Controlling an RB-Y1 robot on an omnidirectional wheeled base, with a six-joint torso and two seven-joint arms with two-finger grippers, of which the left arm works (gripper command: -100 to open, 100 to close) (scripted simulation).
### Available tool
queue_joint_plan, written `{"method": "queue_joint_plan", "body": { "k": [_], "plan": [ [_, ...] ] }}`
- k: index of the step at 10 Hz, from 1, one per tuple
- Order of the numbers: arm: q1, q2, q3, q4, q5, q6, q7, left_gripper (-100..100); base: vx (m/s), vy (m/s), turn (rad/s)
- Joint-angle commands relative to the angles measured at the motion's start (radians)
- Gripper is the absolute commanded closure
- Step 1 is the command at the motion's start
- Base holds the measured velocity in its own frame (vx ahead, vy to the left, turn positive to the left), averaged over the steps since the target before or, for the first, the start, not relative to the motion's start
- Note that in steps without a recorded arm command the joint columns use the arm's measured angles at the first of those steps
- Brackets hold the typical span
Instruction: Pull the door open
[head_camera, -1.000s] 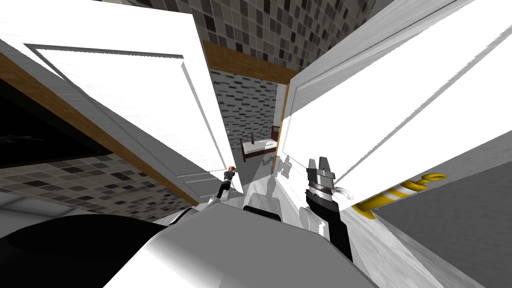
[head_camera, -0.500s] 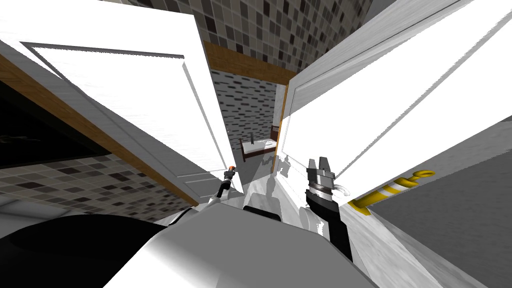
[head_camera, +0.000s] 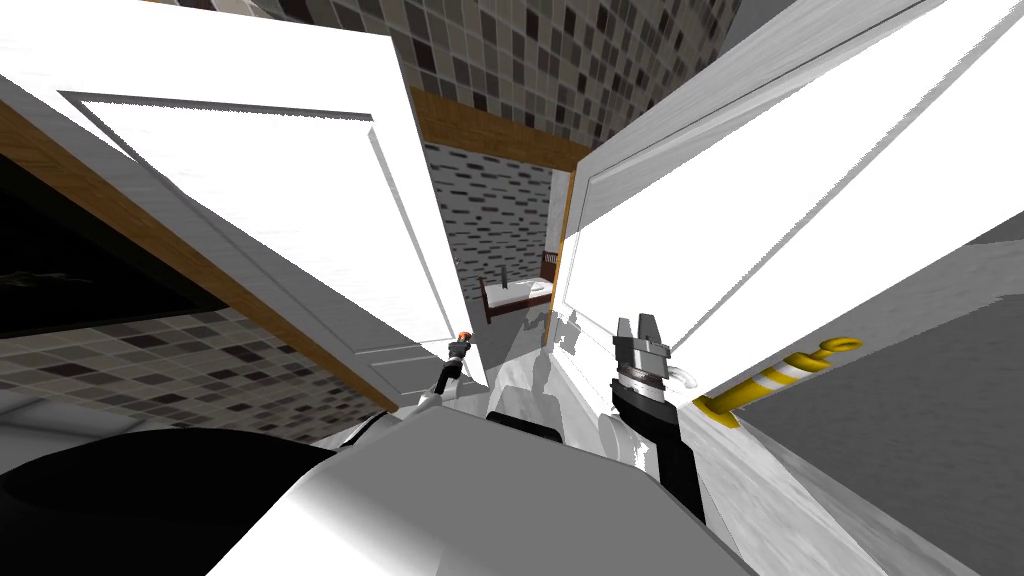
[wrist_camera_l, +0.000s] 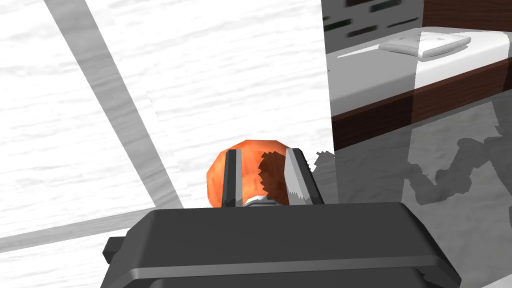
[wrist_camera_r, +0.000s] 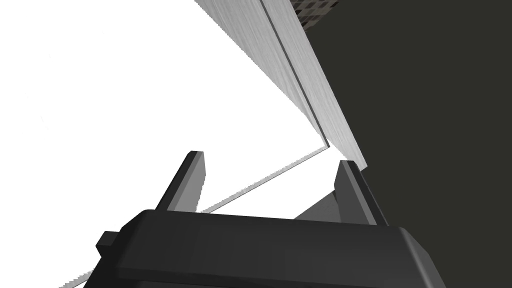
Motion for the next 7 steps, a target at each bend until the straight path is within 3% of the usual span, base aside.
{"method": "queue_joint_plan", "body": {
  "k": [1,7],
  "plan": [
    [0.011,-0.008,-0.01,0.017,0.006,0.009,0.037,100,-0.018,0.007,-0.027],
    [0.011,-0.008,-0.01,0.014,0.006,0.009,0.037,100,-0.004,0.002,-0.002]
  ]
}}
